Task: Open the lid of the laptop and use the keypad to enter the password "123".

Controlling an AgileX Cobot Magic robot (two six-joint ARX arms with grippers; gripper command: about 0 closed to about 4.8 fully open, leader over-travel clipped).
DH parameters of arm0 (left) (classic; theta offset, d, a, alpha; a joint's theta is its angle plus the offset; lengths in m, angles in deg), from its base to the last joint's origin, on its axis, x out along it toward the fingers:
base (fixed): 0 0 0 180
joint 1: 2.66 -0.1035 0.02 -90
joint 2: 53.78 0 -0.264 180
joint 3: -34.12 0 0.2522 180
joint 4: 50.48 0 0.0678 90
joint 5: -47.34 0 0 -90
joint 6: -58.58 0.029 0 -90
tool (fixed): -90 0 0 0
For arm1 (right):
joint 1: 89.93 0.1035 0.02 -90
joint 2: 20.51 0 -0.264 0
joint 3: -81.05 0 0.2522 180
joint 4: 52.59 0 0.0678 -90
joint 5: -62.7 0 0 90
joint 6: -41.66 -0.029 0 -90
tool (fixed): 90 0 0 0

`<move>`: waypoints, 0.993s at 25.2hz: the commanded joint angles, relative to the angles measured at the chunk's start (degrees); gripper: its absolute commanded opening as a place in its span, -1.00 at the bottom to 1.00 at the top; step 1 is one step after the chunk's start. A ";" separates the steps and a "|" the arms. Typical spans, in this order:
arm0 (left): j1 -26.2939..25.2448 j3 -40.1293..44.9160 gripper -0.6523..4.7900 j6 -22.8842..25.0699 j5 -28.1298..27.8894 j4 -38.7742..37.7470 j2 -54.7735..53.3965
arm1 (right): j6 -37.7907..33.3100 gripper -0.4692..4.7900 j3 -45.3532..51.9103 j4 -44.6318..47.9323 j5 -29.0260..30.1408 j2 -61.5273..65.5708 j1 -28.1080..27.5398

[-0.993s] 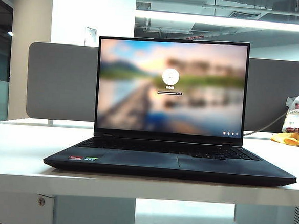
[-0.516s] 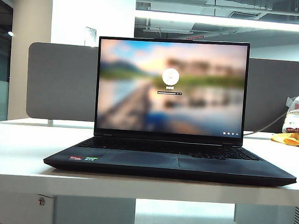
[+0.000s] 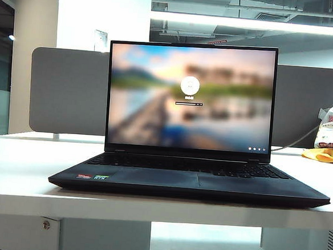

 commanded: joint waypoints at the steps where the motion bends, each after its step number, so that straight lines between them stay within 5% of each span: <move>1: -0.09 0.13 -0.77 -0.07 0.35 -0.87 -0.02 | -0.24 -0.84 -0.11 0.68 -0.07 -0.13 0.02; 17: -0.09 0.13 -0.77 -0.07 0.35 -0.87 -0.02 | 4.61 -0.84 -0.11 1.66 -3.48 -0.66 -1.46; 25: -0.09 0.13 -0.77 -0.07 0.35 -0.87 -0.02 | -0.04 -0.84 15.52 23.54 -2.84 -17.16 -16.81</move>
